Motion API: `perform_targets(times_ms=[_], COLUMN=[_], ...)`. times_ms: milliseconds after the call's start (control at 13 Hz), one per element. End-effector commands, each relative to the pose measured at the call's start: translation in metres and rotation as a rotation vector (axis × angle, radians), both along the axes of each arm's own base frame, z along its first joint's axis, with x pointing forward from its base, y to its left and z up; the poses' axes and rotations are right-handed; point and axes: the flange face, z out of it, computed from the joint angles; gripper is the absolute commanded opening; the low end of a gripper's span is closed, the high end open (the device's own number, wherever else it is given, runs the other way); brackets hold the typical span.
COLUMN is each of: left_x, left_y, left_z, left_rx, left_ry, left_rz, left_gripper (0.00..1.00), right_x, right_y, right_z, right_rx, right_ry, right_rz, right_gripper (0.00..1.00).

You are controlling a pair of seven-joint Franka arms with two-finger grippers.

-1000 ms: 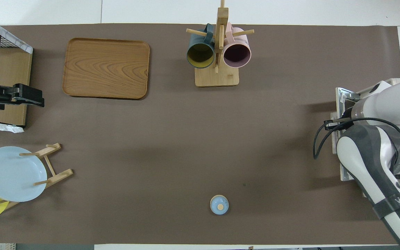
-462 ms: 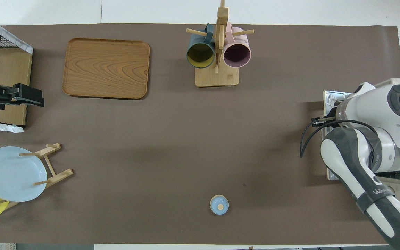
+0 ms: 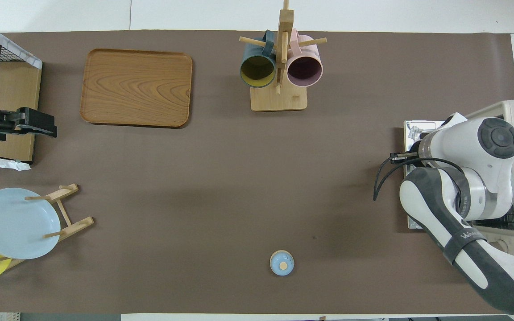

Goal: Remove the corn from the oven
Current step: 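Reach into the oven and grasp the green plate with the right gripper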

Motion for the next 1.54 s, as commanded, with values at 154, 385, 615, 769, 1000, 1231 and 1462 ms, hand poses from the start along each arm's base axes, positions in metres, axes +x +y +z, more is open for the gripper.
perform_targets(times_ms=[154, 385, 615, 769, 1000, 1231, 1462], left_x=[-0.002, -0.002, -0.002, -0.002, -0.002, -0.001, -0.001], left_y=[0.004, 0.006, 0.006, 0.006, 0.006, 0.006, 0.006], left_z=[0.000, 0.000, 0.001, 0.001, 0.001, 0.000, 0.001], left_rx=[0.013, 0.013, 0.013, 0.013, 0.013, 0.013, 0.013], left_ry=[-0.006, -0.008, -0.009, -0.011, -0.011, -0.011, -0.014], left_rz=[0.000, 0.005, 0.003, 0.005, 0.005, 0.005, 0.005], left_gripper=[1.00, 1.00, 1.00, 1.00, 1.00, 1.00, 1.00], right_x=[0.013, 0.024, 0.006, -0.004, -0.016, -0.026, -0.035], right_y=[0.043, 0.036, -0.020, -0.051, -0.076, -0.082, -0.082], right_z=[0.017, 0.062, 0.093, 0.101, 0.094, 0.078, 0.065], right_rx=[0.065, 0.052, 0.031, 0.021, 0.031, 0.026, 0.023], right_ry=[-0.024, 0.068, 0.150, 0.186, 0.193, 0.145, 0.116], right_rz=[-0.037, -0.036, -0.101, -0.125, -0.093, -0.081, -0.041], right_gripper=[0.00, 0.00, 0.31, 0.56, 0.58, 0.52, 0.48])
